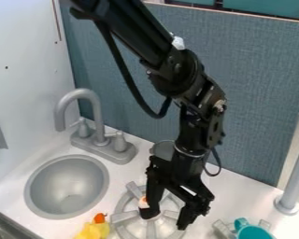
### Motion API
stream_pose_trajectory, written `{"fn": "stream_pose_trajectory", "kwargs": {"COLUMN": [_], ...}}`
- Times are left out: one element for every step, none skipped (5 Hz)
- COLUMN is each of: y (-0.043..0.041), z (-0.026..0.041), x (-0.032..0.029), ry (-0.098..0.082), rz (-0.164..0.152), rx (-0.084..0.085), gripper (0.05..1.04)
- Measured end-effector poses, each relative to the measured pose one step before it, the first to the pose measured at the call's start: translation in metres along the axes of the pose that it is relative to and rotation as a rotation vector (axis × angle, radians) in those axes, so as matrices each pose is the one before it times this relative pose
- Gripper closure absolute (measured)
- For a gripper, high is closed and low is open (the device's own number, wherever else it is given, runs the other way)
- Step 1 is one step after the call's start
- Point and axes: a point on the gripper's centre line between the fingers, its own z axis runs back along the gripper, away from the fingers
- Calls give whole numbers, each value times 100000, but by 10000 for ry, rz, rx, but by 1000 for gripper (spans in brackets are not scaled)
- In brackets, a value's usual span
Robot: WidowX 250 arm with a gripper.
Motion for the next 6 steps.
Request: {"fn": "stream_pose_trajectory", "kwargs": {"y": [33,2278,3757,2443,1594,675], "z": [-1011,255,1780,89,524,-313], "x": [-211,617,3008,2225,2098,1558], "ry": [335,-90,-489,-190,-334,-467], "rz": [5,913,986,468,443,370], "rx": [41,-105,-195,-186,214,-62], "gripper": [83,83,83,83,83,83]}}
